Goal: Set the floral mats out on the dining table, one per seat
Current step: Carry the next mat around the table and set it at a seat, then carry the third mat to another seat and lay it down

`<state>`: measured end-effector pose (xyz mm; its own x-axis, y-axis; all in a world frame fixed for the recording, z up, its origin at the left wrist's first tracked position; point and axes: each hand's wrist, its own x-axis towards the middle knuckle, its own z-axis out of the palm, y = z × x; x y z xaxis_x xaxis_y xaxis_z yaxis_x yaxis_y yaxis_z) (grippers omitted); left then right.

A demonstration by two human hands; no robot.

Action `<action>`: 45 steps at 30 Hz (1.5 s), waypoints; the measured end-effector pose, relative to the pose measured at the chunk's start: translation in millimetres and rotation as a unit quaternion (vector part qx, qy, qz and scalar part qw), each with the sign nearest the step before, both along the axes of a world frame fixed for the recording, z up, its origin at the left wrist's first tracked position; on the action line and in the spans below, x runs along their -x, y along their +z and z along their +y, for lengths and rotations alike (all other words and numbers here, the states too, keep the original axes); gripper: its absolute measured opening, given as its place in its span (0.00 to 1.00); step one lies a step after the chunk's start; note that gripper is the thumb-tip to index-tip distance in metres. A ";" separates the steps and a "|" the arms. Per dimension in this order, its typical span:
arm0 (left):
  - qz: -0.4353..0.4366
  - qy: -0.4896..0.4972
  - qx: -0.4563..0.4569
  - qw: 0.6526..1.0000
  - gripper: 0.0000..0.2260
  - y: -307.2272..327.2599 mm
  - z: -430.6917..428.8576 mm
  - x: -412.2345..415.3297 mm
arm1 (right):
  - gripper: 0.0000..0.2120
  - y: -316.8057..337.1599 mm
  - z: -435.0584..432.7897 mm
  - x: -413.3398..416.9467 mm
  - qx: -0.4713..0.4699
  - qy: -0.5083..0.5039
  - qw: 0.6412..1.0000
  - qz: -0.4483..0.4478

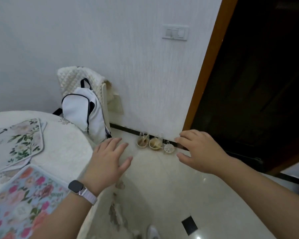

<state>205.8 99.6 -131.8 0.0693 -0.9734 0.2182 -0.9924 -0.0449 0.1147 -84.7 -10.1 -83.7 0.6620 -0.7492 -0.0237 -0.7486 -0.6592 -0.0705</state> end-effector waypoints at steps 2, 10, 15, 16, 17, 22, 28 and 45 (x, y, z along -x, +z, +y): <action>0.005 0.011 0.003 1.000 0.23 5.4 -30.7 -18.6 | 0.24 7.0 -27.5 -17.6 0.018 -0.008 1.000 -0.007; 0.008 0.061 0.045 0.997 0.21 23.2 -84.4 -66.6 | 0.23 29.7 -100.0 -94.2 0.035 0.037 0.999 -0.001; 0.002 0.125 0.034 0.992 0.20 11.9 -85.6 -93.0 | 0.22 16.8 -137.2 -149.4 0.021 0.099 0.995 -0.008; -0.002 0.137 0.027 0.990 0.20 11.0 -88.4 -98.1 | 0.22 12.8 -146.3 -159.1 0.014 0.111 0.994 -0.010; -0.005 0.149 0.018 0.989 0.21 11.0 -92.8 -102.8 | 0.23 8.5 -156.5 -168.9 0.007 0.123 0.992 -0.011; -0.031 0.213 -0.025 0.976 0.23 7.4 -123.3 -118.8 | 0.30 -10.4 -216.5 -212.7 -0.022 0.191 0.981 -0.034; -0.050 0.286 -0.055 0.955 0.21 20.0 -187.5 -122.5 | 0.32 -3.6 -318.2 -252.7 -0.046 0.263 0.962 -0.055; -0.037 0.515 -0.096 0.851 0.27 37.6 -215.0 -136.1 | 0.30 -8.7 -437.8 -355.8 -0.093 0.424 0.900 -0.048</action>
<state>341.9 -115.4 -94.2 0.9000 -0.4235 0.1032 -0.4202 -0.9059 -0.0530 271.1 -447.9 -92.4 0.9993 0.0361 -0.0082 0.0324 -0.9604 -0.2767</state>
